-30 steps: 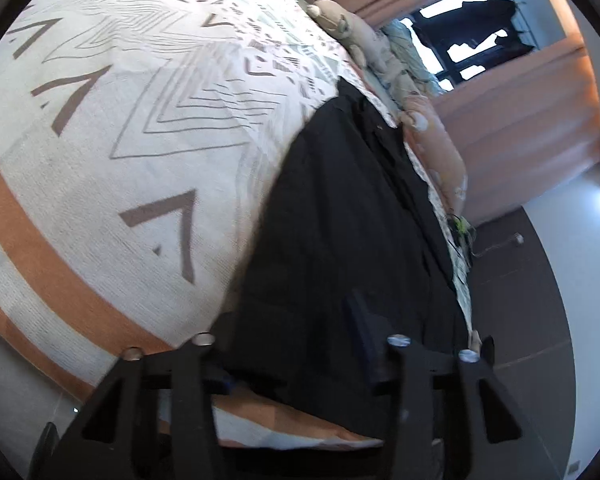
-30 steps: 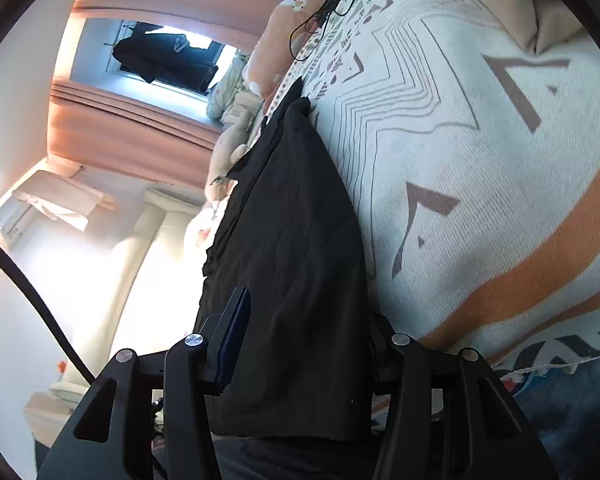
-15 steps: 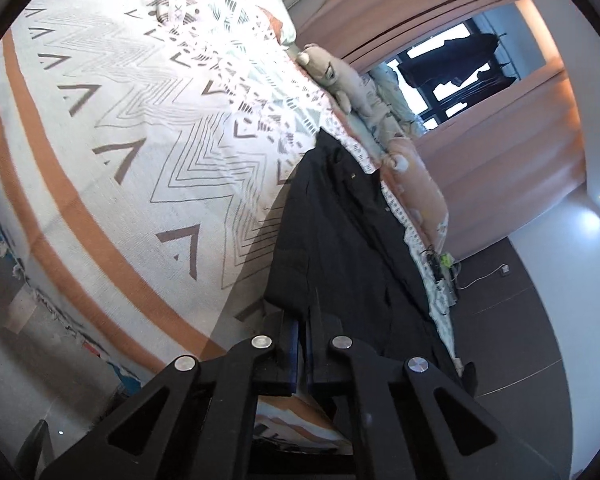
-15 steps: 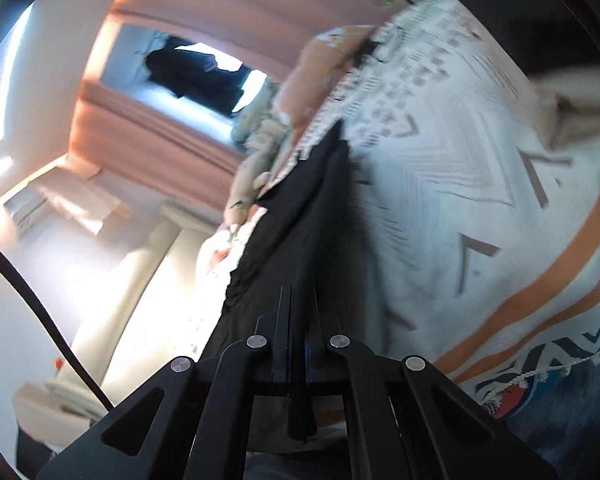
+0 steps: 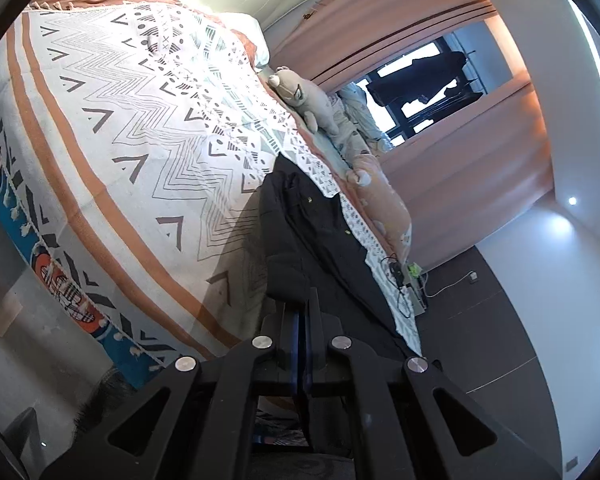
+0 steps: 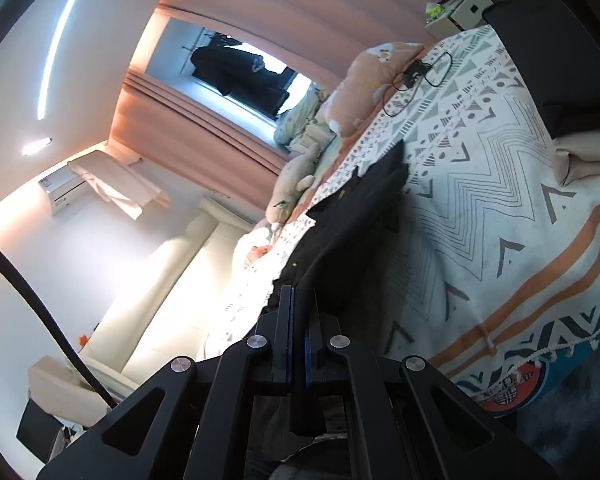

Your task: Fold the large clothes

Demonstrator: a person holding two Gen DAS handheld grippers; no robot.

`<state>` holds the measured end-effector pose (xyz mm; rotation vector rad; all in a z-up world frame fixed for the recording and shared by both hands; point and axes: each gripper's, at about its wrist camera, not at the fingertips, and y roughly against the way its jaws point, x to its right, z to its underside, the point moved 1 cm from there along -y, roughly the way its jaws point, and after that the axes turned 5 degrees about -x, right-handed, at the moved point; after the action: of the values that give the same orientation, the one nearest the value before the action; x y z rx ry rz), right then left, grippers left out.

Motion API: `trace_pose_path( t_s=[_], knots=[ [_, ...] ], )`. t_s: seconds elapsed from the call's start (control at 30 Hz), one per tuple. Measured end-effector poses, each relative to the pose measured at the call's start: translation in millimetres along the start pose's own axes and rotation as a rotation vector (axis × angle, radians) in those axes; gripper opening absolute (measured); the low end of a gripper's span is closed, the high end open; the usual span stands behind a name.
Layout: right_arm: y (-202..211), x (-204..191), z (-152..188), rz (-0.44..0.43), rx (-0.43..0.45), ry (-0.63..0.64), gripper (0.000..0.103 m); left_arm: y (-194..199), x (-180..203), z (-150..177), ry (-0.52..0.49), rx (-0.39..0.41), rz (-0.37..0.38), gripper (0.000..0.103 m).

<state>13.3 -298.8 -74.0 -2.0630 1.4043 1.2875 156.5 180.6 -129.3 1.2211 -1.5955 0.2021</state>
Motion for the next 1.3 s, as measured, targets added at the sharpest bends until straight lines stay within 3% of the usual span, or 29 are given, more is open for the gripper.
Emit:
trace_pose_path(
  t_s=[0.47, 0.7, 0.9, 1.3],
  knots=[
    [63, -44, -21, -0.101, 0.064, 0.072, 0.000, 103, 66, 11, -0.065, 0.132, 0.163, 0.004],
    [84, -58, -33, -0.122, 0.091, 0.069, 0.000, 131, 102, 5, -0.091, 0.197, 0.220, 0.004],
    [75, -51, -51, -0.115, 0.136, 0.076, 0.000, 116, 126, -19, -0.119, 0.230, 0.230, 0.004],
    [-25, -17, -130, -0.082, 0.186, -0.010, 0.000, 23, 170, -107, -0.122, 0.260, 0.191, 0.004]
  ],
)
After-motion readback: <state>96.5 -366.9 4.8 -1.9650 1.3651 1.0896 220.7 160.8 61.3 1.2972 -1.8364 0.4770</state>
